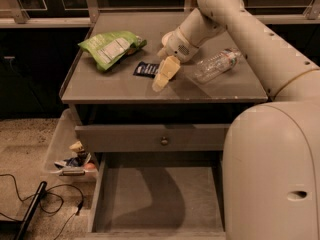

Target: Place rxbar blueberry into middle drawer

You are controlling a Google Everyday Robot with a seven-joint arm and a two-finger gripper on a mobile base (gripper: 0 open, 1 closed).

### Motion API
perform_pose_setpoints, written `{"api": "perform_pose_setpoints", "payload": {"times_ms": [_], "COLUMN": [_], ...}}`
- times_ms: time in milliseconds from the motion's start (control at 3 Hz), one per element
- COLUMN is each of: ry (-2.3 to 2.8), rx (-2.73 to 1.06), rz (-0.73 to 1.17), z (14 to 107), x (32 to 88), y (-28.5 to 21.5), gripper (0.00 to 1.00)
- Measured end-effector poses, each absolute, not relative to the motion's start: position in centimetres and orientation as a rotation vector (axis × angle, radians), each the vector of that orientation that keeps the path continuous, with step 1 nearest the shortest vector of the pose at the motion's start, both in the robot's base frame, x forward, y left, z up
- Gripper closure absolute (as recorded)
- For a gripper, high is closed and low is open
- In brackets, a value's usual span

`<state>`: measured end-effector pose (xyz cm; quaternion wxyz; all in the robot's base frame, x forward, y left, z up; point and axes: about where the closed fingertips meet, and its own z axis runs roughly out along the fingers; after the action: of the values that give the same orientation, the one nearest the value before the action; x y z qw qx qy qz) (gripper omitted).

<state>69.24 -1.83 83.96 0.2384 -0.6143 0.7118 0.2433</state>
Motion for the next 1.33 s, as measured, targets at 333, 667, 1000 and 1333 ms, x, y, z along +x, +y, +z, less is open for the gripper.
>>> {"api": "perform_pose_setpoints", "payload": {"times_ms": [333,667,1000,1333], "ry": [1.972,1.972,1.972,1.972], "rx": [-1.695,-1.695,-1.695,-1.695], "rz": [0.652,0.651,0.651,0.651], "z": [83.26,83.26,83.26,83.26], "x": [69.99,70.0,70.01,70.01], "y": [-1.34,-1.32,-1.32,-1.32], "gripper": [0.0,0.19,0.42,0.65]}}
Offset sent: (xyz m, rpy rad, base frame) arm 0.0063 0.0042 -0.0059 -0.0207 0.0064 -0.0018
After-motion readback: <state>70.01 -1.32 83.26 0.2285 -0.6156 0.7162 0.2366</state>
